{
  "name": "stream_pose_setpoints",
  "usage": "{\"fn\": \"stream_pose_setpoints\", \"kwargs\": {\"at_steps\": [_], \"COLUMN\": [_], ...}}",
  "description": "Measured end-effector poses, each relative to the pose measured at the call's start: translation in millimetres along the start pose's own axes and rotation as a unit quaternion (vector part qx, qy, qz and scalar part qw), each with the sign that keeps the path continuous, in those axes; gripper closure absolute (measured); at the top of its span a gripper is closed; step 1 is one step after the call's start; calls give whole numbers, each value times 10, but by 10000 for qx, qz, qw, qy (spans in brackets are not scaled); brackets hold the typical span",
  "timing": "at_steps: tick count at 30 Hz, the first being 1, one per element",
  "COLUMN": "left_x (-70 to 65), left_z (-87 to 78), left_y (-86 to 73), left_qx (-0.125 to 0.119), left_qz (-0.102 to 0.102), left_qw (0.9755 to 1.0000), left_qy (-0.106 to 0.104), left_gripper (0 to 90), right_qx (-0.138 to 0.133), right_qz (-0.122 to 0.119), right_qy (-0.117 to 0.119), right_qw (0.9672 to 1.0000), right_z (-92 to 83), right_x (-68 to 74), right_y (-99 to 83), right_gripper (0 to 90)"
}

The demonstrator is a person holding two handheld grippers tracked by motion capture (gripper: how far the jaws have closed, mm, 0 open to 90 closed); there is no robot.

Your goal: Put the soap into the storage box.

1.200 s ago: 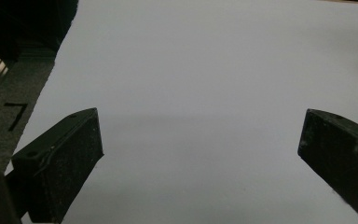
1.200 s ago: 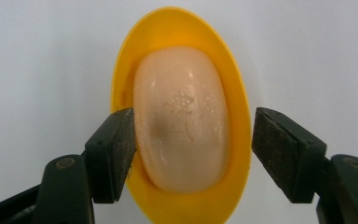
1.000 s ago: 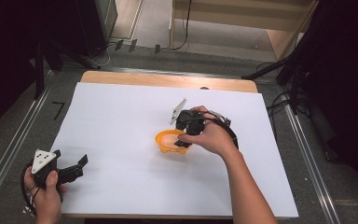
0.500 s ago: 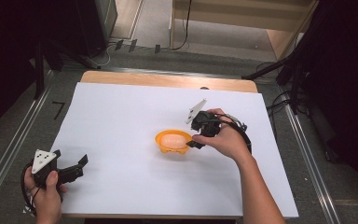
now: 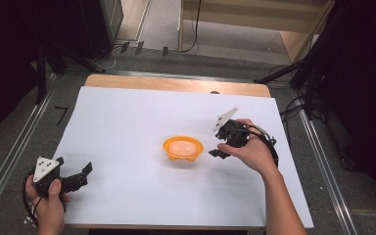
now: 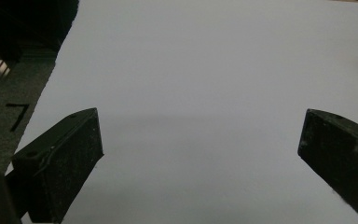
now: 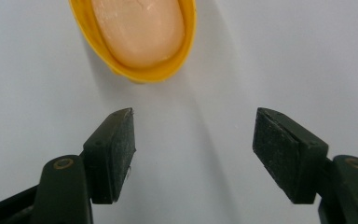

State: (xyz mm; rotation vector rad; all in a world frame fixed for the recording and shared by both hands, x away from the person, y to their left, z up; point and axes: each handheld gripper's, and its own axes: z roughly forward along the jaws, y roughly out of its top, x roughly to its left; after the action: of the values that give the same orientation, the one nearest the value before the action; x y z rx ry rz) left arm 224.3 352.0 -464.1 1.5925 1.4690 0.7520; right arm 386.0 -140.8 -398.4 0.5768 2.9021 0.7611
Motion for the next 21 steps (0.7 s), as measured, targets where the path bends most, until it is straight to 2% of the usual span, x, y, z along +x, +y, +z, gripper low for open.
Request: {"fn": "stream_pose_setpoints", "kwargs": {"at_steps": [9, 10, 13, 15, 21], "left_x": [-1, -2, -2, -6, -6], "left_z": [-1, -1, -1, 0, 0], "left_y": [0, 0, 0, 1, 1], "left_qx": [0, 6, 5, 6, 7], "left_qz": [3, 5, 11, 19, 22], "left_qw": [10000, 10000, 10000, 10000, 10000], "left_qy": [-2, -1, 2, 9, 7], "left_gripper": [1, 1, 1, 2, 2], "right_qx": [2, -12, -14, -45, -49], "right_qz": [260, 379, 484, 665, 900], "right_qy": [-36, -22, -46, -115, -247], "right_qw": [9997, 9993, 9988, 9977, 9956], "right_z": [-19, -24, -29, -27, -24], "right_x": [-45, -52, -56, -56, -28], "right_y": [-230, -310, -380, -482, -658], "right_gripper": [297, 298, 296, 292, 282]}}
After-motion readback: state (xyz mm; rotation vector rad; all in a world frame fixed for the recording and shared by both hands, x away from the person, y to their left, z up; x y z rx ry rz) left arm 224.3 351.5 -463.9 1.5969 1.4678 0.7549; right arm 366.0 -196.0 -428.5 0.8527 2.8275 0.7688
